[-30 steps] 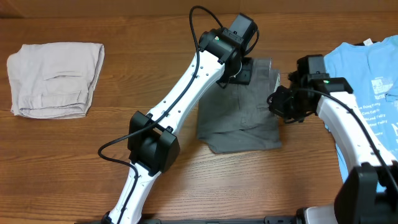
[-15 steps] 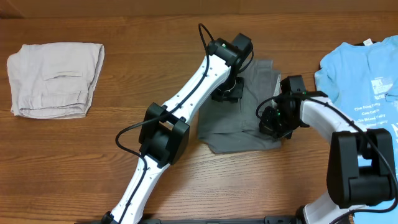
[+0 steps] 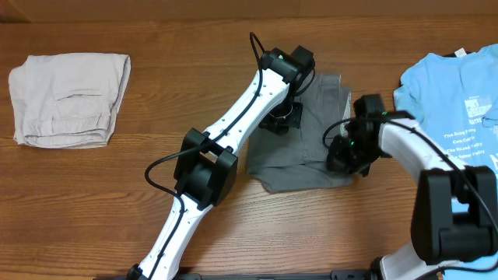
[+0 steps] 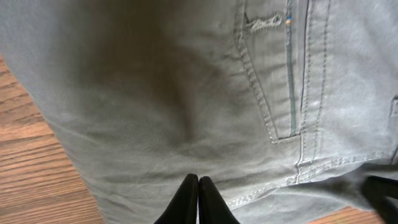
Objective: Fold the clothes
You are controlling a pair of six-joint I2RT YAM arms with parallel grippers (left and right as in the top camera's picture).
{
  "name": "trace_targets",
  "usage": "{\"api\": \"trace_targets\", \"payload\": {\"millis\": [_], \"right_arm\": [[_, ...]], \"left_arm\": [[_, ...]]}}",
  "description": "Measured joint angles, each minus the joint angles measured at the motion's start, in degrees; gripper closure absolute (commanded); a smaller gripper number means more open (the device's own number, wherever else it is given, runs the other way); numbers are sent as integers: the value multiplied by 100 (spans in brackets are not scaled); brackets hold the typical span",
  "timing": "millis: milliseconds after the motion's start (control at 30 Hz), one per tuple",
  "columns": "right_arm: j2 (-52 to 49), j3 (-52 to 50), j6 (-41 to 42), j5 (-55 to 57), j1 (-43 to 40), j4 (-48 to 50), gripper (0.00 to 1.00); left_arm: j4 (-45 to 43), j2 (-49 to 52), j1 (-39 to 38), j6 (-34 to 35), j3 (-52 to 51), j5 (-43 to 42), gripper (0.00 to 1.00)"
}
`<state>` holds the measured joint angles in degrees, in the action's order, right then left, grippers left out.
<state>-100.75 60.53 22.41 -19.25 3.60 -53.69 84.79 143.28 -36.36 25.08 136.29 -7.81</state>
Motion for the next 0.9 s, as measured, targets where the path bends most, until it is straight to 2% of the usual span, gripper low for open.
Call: {"api": "trace_targets", "payload": {"millis": [33,167,233,400,633,900], "right_arm": [[92,153,-26,24,-35,-103,92],[527,767,-81,350,-273,-442,65],[671,970,-111,592,-452,-555,0],[719,1034,-160,940,-835,-758,0],[719,1034,-166,1056,-846,-623,0],[719,1034,-164,1071,-846,-625,0]], "left_arm": [[7,0,-7,-2,0,4,95],[13,0,-74,-17,0,13,95],[87,0,-136,-17,0,9,94],[363,0,-339,9,0,13,94],[551,0,-470,190,-31,11,95],[101,-2,-481,315,-907,13,96]]}}
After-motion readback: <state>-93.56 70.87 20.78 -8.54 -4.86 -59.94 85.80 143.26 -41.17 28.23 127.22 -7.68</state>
